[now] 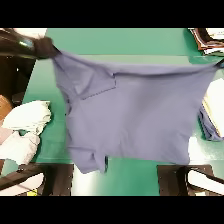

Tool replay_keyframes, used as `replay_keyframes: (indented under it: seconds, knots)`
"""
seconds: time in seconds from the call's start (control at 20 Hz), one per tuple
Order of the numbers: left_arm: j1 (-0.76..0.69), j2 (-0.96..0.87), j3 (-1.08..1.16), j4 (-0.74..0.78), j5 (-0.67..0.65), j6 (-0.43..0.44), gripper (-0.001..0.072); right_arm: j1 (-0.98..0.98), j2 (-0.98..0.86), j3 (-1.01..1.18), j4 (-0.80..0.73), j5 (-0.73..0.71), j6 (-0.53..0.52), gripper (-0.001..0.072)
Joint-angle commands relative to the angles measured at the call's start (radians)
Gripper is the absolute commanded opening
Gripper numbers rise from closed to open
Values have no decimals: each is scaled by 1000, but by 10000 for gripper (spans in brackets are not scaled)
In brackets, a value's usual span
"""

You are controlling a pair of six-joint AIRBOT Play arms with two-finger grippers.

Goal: Fold the shirts.

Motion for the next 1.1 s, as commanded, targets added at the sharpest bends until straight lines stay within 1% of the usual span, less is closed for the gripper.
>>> replay_keyframes:
  seconds: [0.0,0.15,0.3,0.4,0.5,0.6,0.65,0.8,0.95,1.05]
  knots:
    - [1,-210,-30,-7,149,43,26,34,-192,-35,-36,-101,6,16]
    - [1,-299,8,-13,303,43,25,34,-319,74,-17,-175,41,16]
    - [3,-322,35,-12,373,56,26,42,-377,175,-2,-179,42,15]
    - [18,-321,43,-9,322,111,25,46,-378,188,-2,-173,42,15]
    - [48,-323,41,-8,195,142,25,58,-377,185,-6,-119,38,16]
    - [72,-323,17,-7,95,148,25,73,-369,130,-6,-109,36,15]
    - [77,-322,-5,-3,68,151,25,80,-362,87,-6,-114,36,15]
    - [76,-323,-92,8,66,192,25,109,-336,-80,-3,-181,36,15]
    - [76,-323,-169,18,111,192,26,147,-309,-210,-2,-254,36,16]
    - [76,-323,-187,18,109,183,27,171,-297,-257,-2,-280,37,17]
